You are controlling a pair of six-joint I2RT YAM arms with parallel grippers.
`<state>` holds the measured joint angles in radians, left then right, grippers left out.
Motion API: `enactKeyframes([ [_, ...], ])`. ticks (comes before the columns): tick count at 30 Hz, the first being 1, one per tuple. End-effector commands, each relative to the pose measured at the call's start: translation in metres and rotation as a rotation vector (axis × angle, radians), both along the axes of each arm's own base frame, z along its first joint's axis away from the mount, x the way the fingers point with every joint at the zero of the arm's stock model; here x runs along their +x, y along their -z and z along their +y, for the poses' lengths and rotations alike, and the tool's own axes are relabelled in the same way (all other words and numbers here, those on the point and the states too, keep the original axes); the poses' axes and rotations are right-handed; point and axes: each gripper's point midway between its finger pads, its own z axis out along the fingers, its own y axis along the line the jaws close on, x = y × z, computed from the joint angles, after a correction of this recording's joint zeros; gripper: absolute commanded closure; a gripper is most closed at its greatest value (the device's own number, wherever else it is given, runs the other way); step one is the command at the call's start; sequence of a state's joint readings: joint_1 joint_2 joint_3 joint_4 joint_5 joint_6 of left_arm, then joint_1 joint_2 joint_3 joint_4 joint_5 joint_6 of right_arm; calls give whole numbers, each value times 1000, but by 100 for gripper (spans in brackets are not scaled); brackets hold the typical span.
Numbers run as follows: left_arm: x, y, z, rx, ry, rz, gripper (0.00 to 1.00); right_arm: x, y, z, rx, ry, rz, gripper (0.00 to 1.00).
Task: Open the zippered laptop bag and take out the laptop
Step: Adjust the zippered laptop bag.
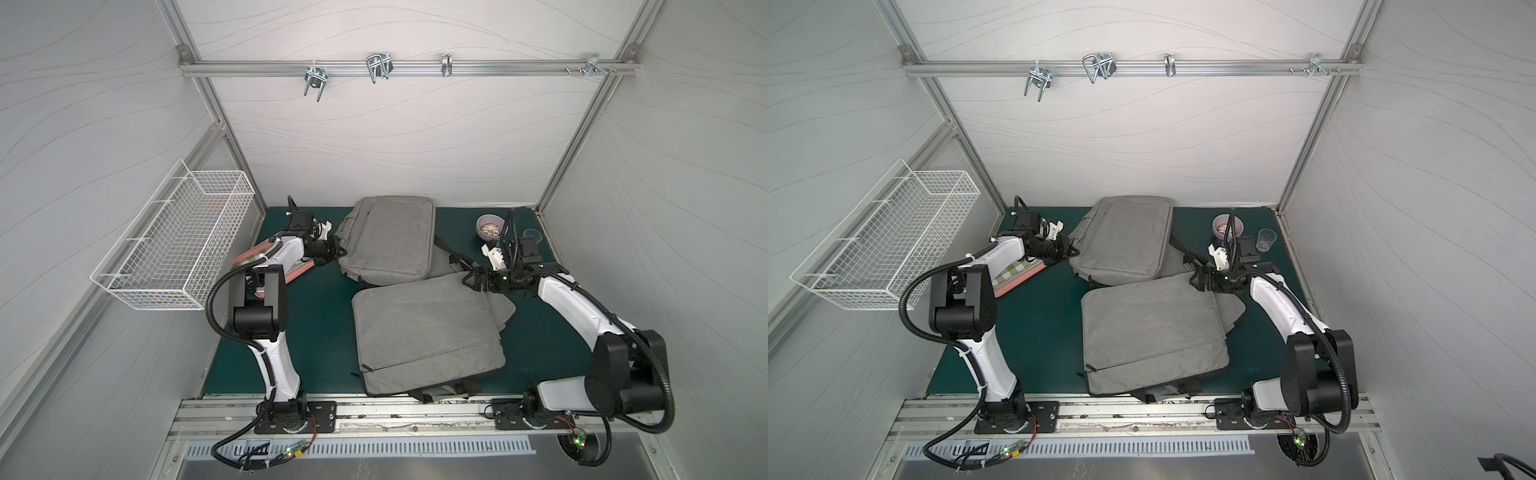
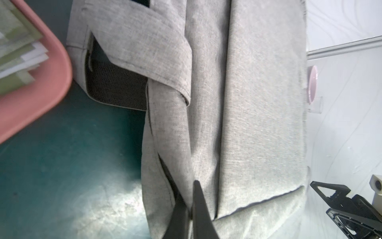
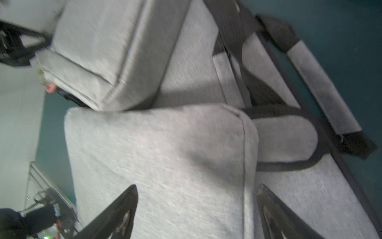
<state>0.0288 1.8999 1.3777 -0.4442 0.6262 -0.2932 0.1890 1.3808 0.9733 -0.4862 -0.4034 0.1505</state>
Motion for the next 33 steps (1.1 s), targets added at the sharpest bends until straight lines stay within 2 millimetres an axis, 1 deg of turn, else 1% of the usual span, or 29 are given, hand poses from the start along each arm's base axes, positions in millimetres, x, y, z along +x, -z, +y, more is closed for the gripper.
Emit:
enactKeyframes([
  [1,-4,-39,-22,-94,33,-69,98,12,-25,33,92,-22,-34,11],
  [3,-6,-43,-26,-102,26,-75,98,20,-32,55,121,-23,-34,11],
  [7,-9,-51,-30,-109,10,-88,98,41,-32,87,158,14,-21,11],
  [10,-13,-53,-33,-109,15,-86,98,53,-15,104,119,59,67,13],
  [15,-18,-53,-36,-118,12,-87,98,67,18,118,90,134,159,20],
  [19,-21,-49,-40,-124,19,-77,98,74,31,135,117,124,198,28],
  [22,-24,-44,-44,-121,27,-65,97,80,38,145,131,120,215,38],
  [24,-27,-43,-48,-121,34,-62,97,86,42,146,128,121,211,51],
  [26,-29,-43,-51,-122,39,-63,97,90,41,147,117,111,192,65],
  [29,-33,-45,-55,-119,47,-67,96,96,29,146,93,88,139,88],
  [31,-38,-52,-60,-118,57,-71,96,102,18,143,76,81,92,100],
  [33,-46,-60,-69,-104,80,-81,94,112,8,138,59,75,36,100],
])
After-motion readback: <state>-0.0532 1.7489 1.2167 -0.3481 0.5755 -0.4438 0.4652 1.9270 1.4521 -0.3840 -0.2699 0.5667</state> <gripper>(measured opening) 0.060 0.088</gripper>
